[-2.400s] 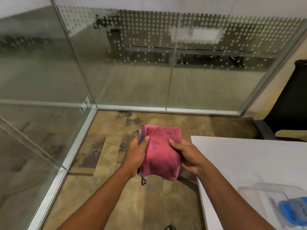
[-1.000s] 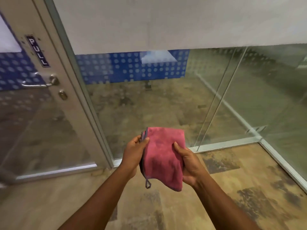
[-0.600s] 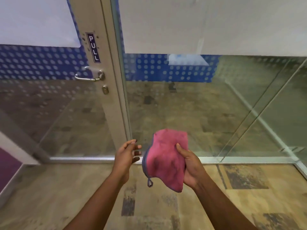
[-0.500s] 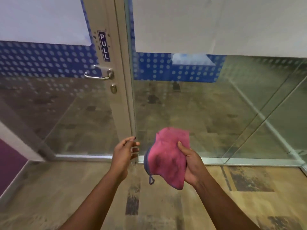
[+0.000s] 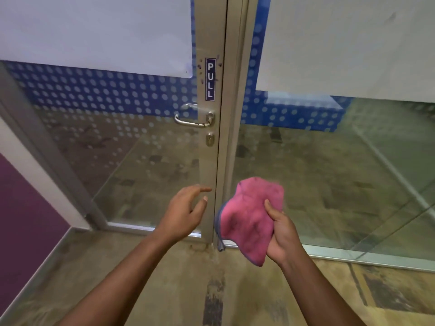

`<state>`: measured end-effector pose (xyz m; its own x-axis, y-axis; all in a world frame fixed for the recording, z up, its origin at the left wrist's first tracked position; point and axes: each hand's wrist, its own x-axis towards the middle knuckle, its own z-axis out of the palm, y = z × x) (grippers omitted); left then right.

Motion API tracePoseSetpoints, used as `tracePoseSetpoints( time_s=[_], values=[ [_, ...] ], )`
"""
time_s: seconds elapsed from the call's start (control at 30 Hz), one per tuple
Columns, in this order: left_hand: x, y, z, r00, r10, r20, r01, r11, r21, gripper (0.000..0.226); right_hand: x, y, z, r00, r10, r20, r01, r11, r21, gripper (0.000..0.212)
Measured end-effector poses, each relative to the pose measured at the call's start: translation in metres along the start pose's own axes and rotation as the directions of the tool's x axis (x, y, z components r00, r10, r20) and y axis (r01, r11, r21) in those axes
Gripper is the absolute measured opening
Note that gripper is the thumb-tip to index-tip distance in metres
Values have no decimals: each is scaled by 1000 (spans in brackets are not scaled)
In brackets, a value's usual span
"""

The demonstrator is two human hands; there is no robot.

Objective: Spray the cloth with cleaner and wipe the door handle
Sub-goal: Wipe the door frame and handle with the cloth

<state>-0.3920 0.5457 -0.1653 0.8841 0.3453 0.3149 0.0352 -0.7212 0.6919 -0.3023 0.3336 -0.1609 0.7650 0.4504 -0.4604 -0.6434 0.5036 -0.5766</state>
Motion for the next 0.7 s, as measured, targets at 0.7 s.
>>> tracePoseSetpoints(
  time_s=[0.7],
  values=[
    [190,-71,-50,979,181,-91,-159,964,214,44,158,-47,114,993,-5,115,1,1000,30,56]
  ],
)
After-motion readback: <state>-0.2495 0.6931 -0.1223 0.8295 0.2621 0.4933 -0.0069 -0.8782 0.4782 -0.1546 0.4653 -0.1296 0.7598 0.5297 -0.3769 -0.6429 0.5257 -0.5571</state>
